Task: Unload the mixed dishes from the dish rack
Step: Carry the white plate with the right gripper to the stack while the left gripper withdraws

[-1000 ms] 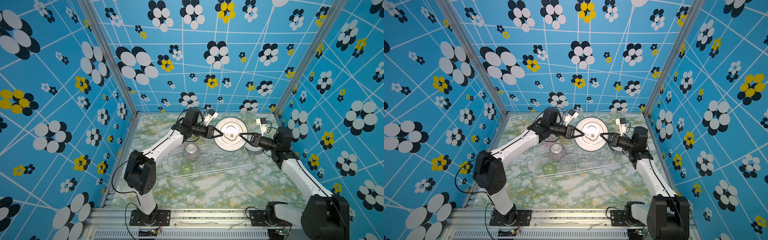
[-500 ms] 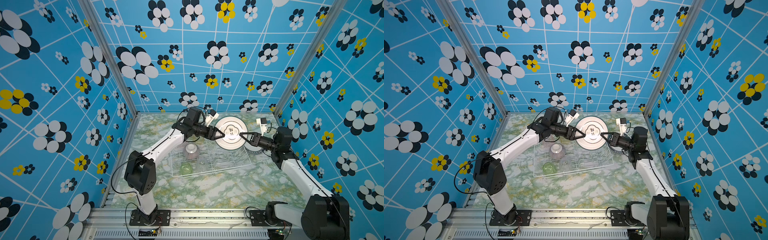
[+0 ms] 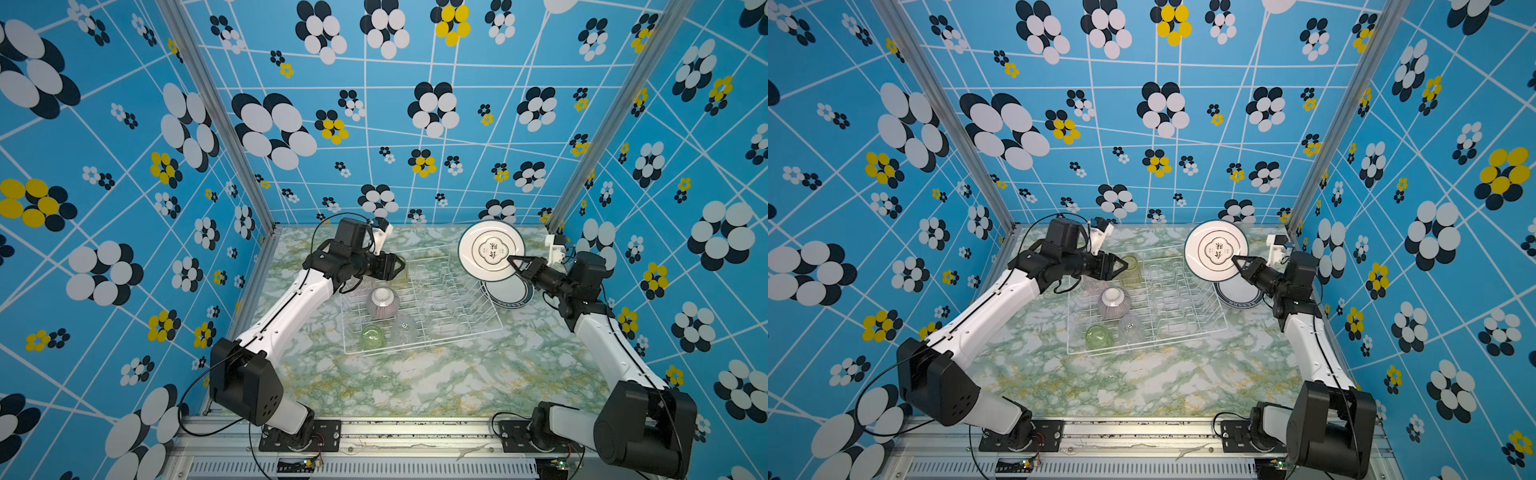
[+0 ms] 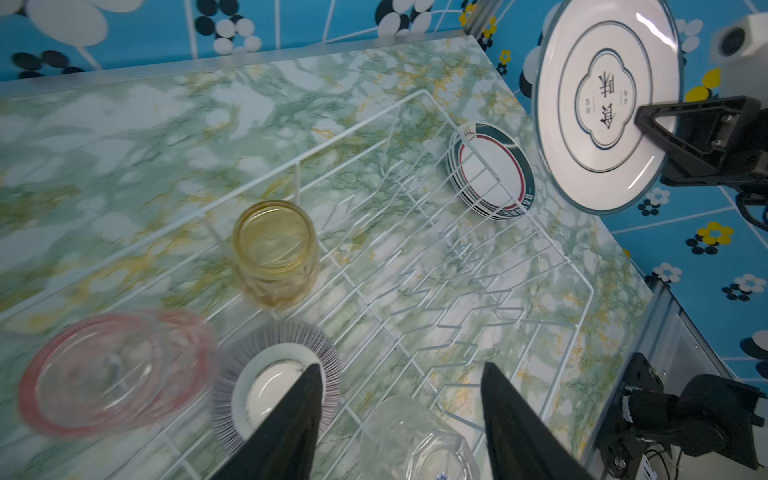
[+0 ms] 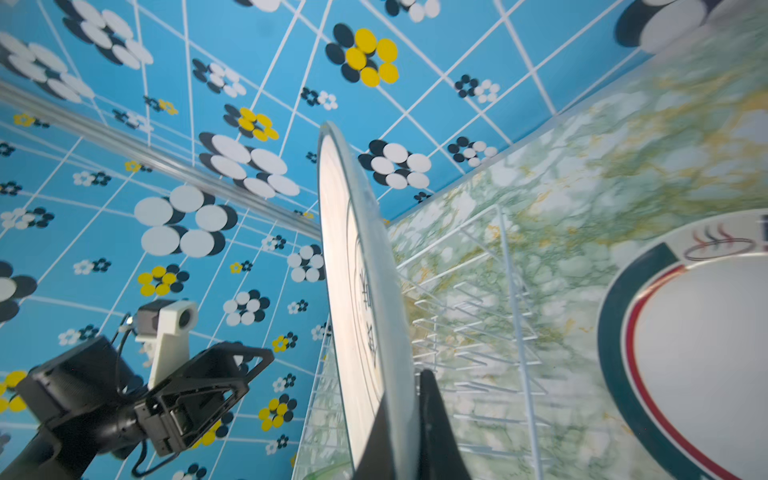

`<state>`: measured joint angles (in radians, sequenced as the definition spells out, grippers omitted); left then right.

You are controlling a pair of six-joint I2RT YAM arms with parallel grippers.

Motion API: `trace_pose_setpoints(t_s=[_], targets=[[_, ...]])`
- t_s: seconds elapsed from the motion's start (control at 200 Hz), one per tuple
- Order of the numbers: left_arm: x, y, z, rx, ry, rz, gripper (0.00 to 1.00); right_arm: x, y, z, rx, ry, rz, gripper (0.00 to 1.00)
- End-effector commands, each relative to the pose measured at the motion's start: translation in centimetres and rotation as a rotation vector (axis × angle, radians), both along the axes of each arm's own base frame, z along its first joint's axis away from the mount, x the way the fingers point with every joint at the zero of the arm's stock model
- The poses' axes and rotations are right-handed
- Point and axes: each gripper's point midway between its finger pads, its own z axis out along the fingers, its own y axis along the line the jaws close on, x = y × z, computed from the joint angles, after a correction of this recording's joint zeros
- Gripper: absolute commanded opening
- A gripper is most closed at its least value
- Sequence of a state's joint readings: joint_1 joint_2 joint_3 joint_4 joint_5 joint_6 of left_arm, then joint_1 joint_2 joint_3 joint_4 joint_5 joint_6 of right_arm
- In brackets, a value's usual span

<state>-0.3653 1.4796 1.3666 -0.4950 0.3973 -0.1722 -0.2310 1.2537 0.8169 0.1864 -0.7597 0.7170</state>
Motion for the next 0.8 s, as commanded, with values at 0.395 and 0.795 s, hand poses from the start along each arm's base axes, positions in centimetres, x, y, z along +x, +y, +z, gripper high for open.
trace_pose_setpoints(t_s=[0.395, 0.795], targets=[[0.0, 10.6, -5.6, 0.117, 0.147, 0.313, 0.61, 0.7, -10.6, -8.5, 0.028, 0.236, -0.379, 0.0], [0.3, 10.3, -6.3, 0.101, 0.177, 0.301, 0.61, 0.3, -10.6, -13.7, 0.029, 0.372, -0.37, 0.0]])
